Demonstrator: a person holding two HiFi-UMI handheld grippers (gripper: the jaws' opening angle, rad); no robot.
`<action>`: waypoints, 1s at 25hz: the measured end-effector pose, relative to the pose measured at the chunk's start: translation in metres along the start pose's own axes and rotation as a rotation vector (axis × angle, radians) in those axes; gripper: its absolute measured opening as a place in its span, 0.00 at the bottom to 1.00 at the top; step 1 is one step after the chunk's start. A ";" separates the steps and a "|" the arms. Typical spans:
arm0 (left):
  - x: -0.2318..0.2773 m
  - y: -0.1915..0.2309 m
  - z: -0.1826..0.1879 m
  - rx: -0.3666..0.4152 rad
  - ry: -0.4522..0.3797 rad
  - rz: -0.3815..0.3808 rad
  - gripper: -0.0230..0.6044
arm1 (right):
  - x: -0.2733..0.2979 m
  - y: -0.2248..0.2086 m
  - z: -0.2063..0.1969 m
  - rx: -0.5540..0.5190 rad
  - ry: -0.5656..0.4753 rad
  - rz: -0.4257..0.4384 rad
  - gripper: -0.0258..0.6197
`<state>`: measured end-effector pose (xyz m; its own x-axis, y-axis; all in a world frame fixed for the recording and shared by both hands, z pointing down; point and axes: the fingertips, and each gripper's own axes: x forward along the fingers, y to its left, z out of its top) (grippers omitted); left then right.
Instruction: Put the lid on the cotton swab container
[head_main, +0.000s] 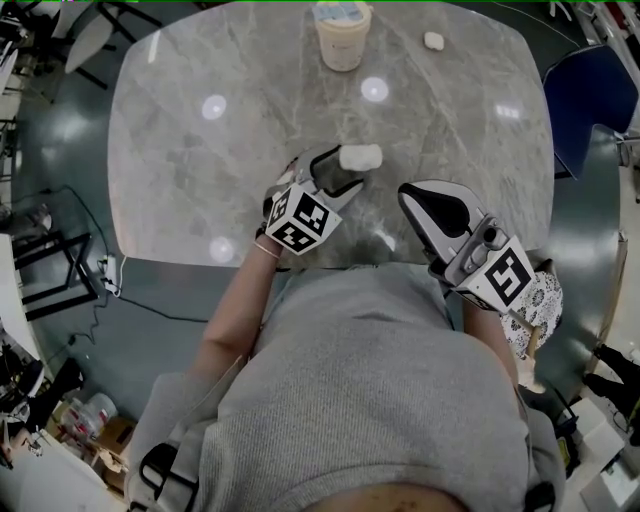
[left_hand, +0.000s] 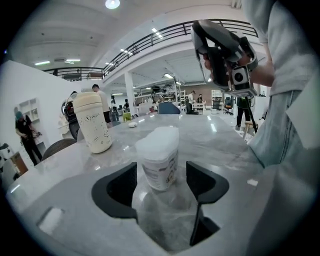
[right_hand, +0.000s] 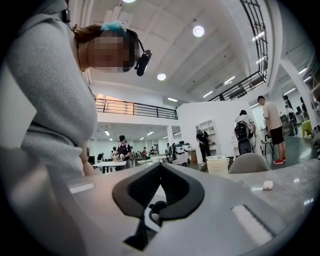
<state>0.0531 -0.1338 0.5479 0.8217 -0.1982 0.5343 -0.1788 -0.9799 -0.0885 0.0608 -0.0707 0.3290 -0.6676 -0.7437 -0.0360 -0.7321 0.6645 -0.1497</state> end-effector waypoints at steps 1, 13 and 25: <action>-0.004 0.001 0.001 -0.008 -0.007 0.011 0.53 | 0.001 -0.001 -0.001 0.003 -0.002 -0.003 0.04; -0.063 0.030 0.049 -0.117 -0.179 0.147 0.53 | 0.001 -0.012 -0.013 -0.001 -0.004 -0.028 0.04; -0.114 0.051 0.102 -0.193 -0.363 0.253 0.46 | 0.005 -0.021 -0.011 -0.003 0.003 -0.073 0.04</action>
<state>0.0052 -0.1631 0.3970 0.8693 -0.4582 0.1855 -0.4660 -0.8848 -0.0018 0.0715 -0.0878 0.3431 -0.6126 -0.7901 -0.0225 -0.7795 0.6086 -0.1484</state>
